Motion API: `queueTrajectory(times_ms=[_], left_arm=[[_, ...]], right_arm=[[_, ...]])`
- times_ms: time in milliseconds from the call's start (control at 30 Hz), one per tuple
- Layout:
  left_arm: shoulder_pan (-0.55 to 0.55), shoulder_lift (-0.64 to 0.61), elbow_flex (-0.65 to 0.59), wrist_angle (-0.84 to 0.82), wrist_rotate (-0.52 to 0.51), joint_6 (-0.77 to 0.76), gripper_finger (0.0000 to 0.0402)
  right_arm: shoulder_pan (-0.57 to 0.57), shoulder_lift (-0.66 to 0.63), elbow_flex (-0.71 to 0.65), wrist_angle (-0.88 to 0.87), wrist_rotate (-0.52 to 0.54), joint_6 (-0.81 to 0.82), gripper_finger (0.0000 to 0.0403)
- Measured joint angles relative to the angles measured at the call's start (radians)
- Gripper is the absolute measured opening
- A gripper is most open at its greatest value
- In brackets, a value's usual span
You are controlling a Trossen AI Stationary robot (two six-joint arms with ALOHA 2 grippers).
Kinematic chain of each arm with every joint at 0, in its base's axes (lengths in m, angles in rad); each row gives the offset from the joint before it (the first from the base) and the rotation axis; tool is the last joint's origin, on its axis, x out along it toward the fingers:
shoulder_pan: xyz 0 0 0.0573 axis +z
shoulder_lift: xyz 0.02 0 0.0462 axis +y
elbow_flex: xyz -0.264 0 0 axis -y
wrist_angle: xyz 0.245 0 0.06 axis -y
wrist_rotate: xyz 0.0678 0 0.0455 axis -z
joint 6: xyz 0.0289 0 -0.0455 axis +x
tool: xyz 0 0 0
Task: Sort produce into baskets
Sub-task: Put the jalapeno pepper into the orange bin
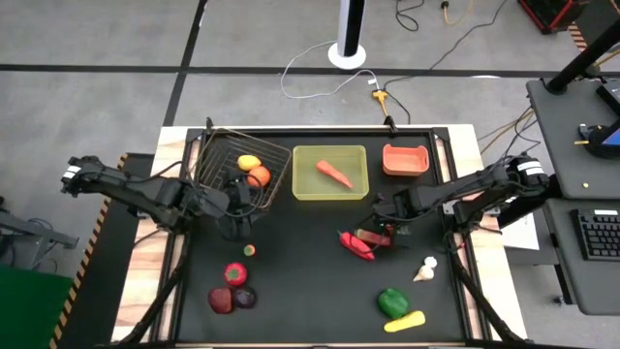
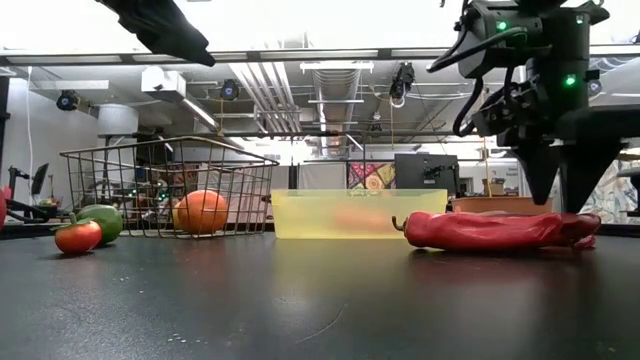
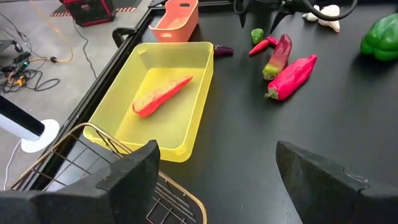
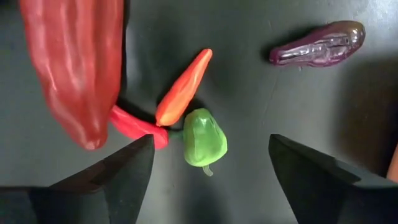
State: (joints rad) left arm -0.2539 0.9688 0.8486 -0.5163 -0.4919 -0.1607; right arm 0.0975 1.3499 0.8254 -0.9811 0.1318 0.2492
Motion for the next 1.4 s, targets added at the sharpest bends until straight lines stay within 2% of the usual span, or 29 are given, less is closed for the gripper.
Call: queueTrajectory(times_ms=[500, 1100, 1233, 1400], left_arm=[[0.000, 0.000, 0.000, -0.001, 0.001, 0.021, 0.0300], [0.000, 0.000, 0.000, -0.001, 0.002, 0.022, 0.0300], [0.000, 0.000, 0.000, -0.001, 0.002, 0.022, 0.0300], [0.000, 0.000, 0.000, 0.000, 0.002, 0.021, 0.0300]], right_arm=[[0.000, 0.000, -0.043, 0.021, 0.000, 0.111, 0.0265], [-0.016, 0.000, -0.104, 0.101, 0.000, 0.154, 0.0294], [-0.018, 0.000, -0.105, 0.106, 0.000, 0.157, 0.0279], [-0.018, 0.000, -0.107, 0.107, 0.000, 0.161, 0.0234]])
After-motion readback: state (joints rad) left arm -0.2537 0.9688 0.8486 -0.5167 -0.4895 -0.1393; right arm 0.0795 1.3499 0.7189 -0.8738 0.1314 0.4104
